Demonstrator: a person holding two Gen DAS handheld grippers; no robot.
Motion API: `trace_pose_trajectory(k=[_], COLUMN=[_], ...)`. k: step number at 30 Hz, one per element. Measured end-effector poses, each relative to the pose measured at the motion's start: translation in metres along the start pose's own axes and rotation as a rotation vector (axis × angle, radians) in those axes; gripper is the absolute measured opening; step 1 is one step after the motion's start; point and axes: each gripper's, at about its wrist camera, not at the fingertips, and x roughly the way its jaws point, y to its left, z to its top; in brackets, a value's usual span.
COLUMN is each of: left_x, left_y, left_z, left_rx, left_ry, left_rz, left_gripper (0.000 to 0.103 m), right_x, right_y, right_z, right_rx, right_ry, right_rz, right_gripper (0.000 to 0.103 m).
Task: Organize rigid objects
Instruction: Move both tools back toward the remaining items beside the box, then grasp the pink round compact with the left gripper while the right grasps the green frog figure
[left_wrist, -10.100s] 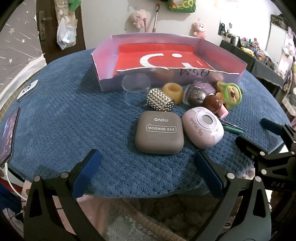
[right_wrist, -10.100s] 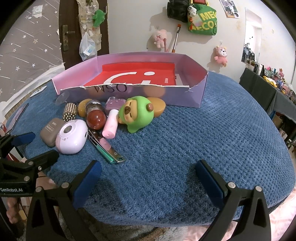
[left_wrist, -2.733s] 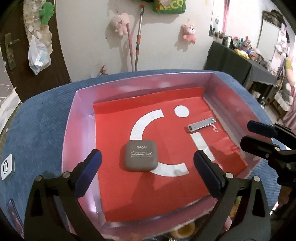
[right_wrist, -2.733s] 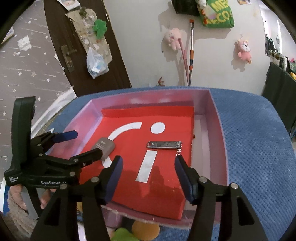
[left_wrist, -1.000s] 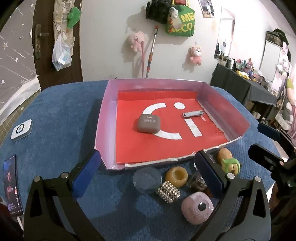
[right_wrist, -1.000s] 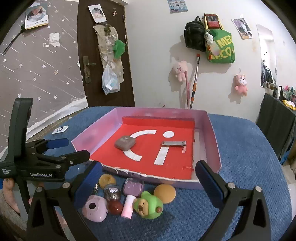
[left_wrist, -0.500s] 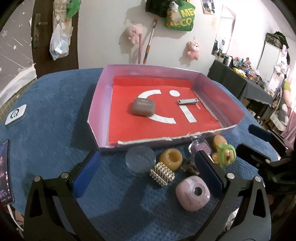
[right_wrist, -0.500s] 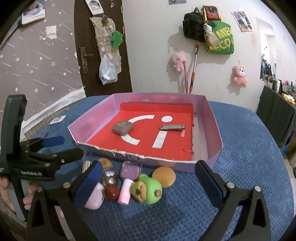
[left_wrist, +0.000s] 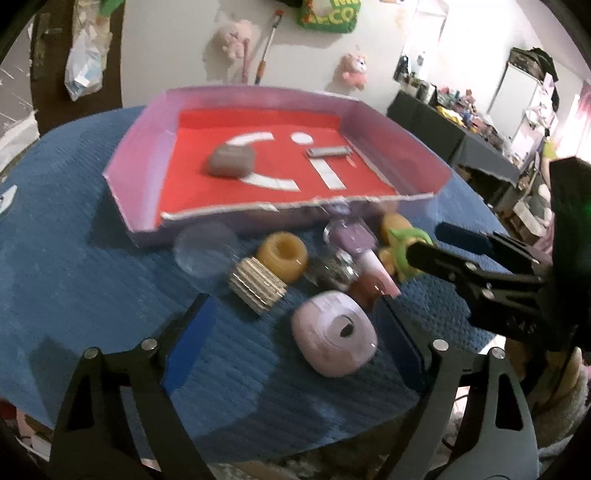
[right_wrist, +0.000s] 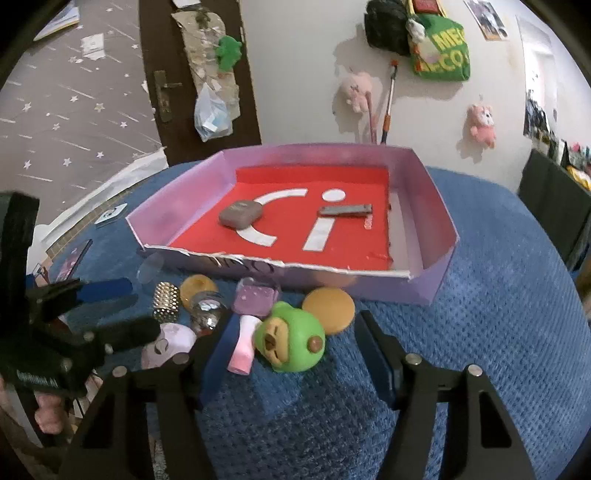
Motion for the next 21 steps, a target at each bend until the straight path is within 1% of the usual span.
trace_pose_trajectory(k=[1, 5, 9, 11, 13, 15, 16, 17, 18, 20, 21], left_x=[0.001, 0.01, 0.011, 0.01, 0.01, 0.009, 0.009, 0.009, 0.009, 0.009, 0.009], left_y=[-0.002, -0.007, -0.013, -0.015, -0.017, -0.019, -0.019, -0.021, -0.023, -0.025, -0.025], left_z=[-0.002, -0.009, -0.013, -0.014, -0.015, -0.016, -0.017, -0.017, -0.017, -0.017, -0.018], left_rx=[-0.003, -0.014, 0.012, 0.007, 0.005, 0.006, 0.0, -0.002, 0.005, 0.013, 0.012], left_ry=[0.007, 0.047, 0.041, 0.04, 0.036, 0.032, 0.034, 0.031, 0.03, 0.025, 0.023], left_rz=[-0.006, -0.021, 0.006, 0.005, 0.01, 0.001, -0.01, -0.012, -0.004, 0.005, 0.005], left_gripper=[0.087, 0.078, 0.074, 0.069, 0.066, 0.06, 0.054, 0.052, 0.052, 0.052, 0.052], right_x=[0.001, 0.005, 0.011, 0.015, 0.017, 0.02, 0.021, 0.021, 0.022, 0.023, 0.023], right_y=[-0.001, -0.006, -0.011, -0.014, -0.018, -0.02, -0.021, -0.022, -0.022, -0.022, -0.022], right_z=[-0.001, -0.004, -0.008, -0.01, -0.011, -0.012, -0.013, -0.013, -0.012, -0.011, -0.01], right_rx=[0.008, 0.037, 0.076, 0.102, 0.133, 0.155, 0.169, 0.177, 0.182, 0.193, 0.2], right_ry=[0.006, 0.025, 0.046, 0.057, 0.064, 0.069, 0.072, 0.071, 0.07, 0.071, 0.073], right_rz=[-0.001, 0.01, 0.031, 0.045, 0.069, 0.088, 0.1, 0.104, 0.106, 0.116, 0.126], right_gripper=[0.067, 0.066, 0.066, 0.066, 0.065, 0.065, 0.065, 0.065, 0.064, 0.06, 0.053])
